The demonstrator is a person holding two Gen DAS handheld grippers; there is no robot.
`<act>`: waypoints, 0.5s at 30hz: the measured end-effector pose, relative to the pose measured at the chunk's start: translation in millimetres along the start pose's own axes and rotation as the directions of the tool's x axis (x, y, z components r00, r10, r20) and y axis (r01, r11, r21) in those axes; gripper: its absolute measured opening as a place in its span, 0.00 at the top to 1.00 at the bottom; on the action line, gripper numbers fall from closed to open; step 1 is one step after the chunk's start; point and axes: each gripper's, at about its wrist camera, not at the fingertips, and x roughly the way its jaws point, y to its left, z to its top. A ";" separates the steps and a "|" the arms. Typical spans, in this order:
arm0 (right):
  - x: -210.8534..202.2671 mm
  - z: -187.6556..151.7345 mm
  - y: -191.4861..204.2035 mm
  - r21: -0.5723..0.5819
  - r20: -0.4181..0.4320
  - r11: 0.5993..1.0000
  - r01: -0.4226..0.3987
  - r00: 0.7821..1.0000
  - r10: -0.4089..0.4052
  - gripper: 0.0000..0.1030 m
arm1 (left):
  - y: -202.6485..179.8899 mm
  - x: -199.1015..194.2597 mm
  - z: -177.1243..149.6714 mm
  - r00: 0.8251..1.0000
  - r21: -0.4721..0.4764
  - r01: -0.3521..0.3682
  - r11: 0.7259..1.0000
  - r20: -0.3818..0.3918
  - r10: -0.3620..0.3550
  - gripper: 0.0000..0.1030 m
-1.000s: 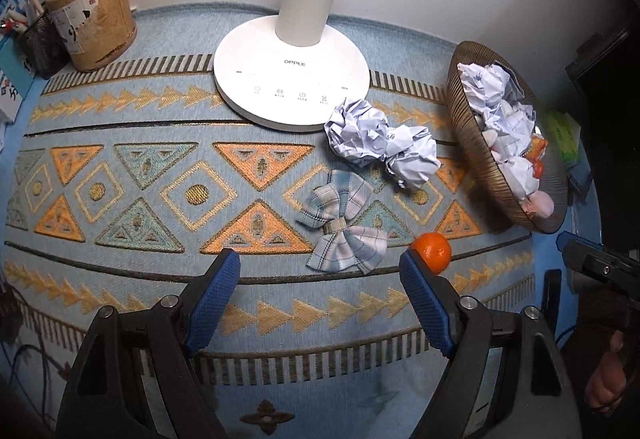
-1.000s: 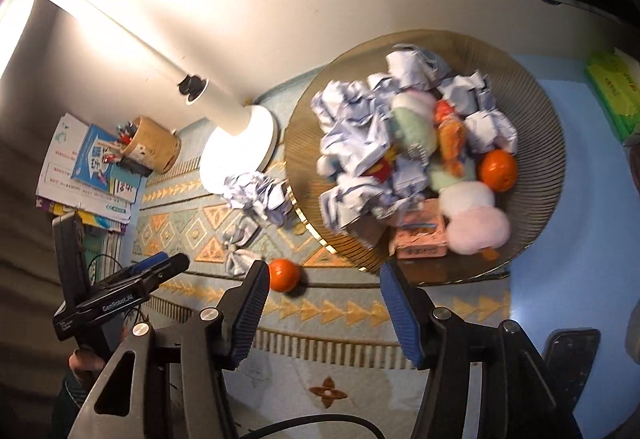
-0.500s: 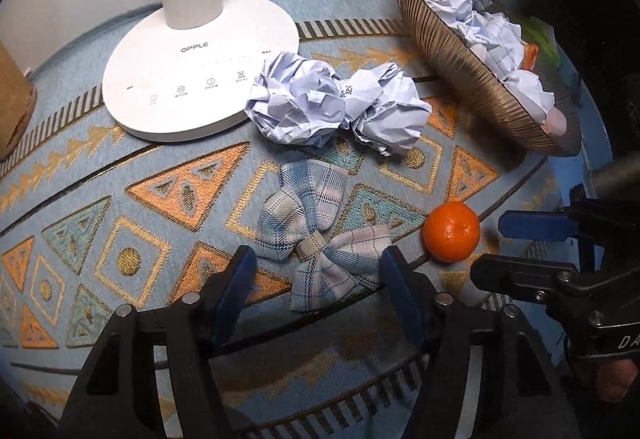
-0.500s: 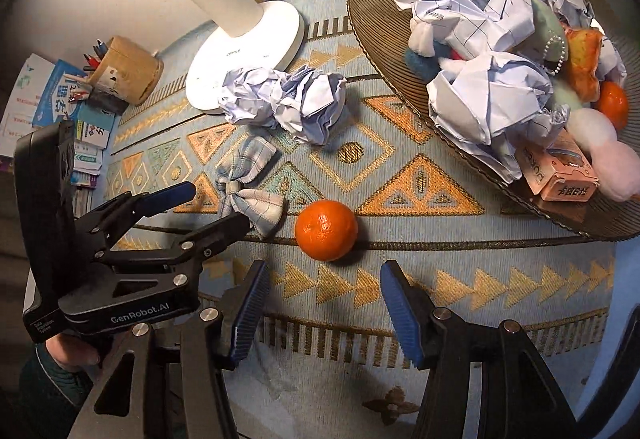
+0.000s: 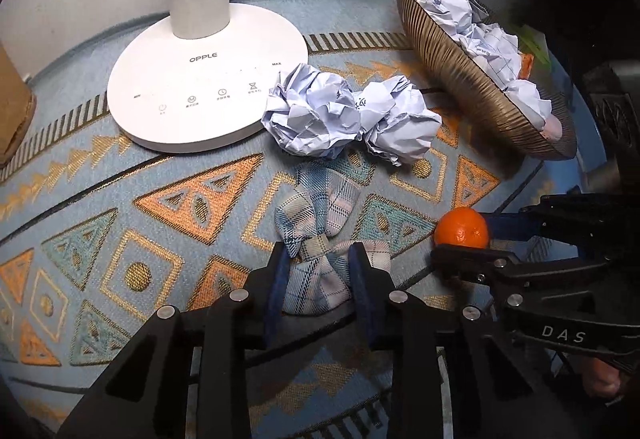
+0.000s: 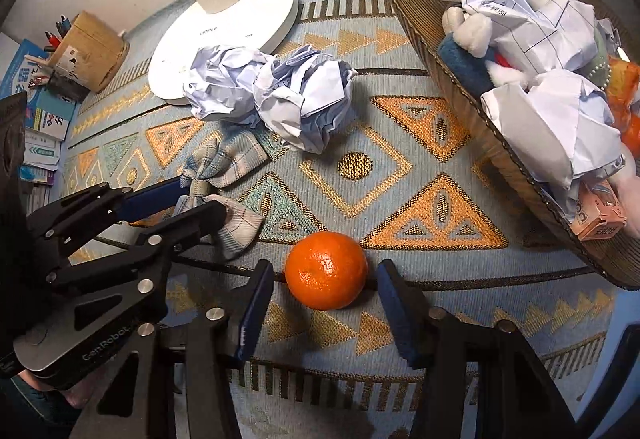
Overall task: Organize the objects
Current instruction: 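Grasp the plaid cloth bow with the left tool while the right tool grasps the mandarin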
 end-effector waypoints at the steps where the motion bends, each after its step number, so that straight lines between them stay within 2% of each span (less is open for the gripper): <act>1: -0.9 0.6 0.4 -0.009 0.004 1.000 -0.002 1.000 0.002 0.63 | 4.7 -3.1 -3.1 1.000 -0.015 0.008 1.000 0.001 -0.008 0.75; 6: -14.6 -4.6 4.4 -0.038 0.028 0.999 -0.030 0.999 0.031 0.63 | 9.6 -24.7 -16.3 1.000 -0.077 0.021 0.997 0.018 -0.020 0.77; 15: -38.5 -28.5 12.2 -0.094 0.041 0.993 -0.076 0.996 0.080 0.63 | -8.5 -61.8 -40.3 0.997 -0.139 0.008 0.990 0.072 0.002 0.77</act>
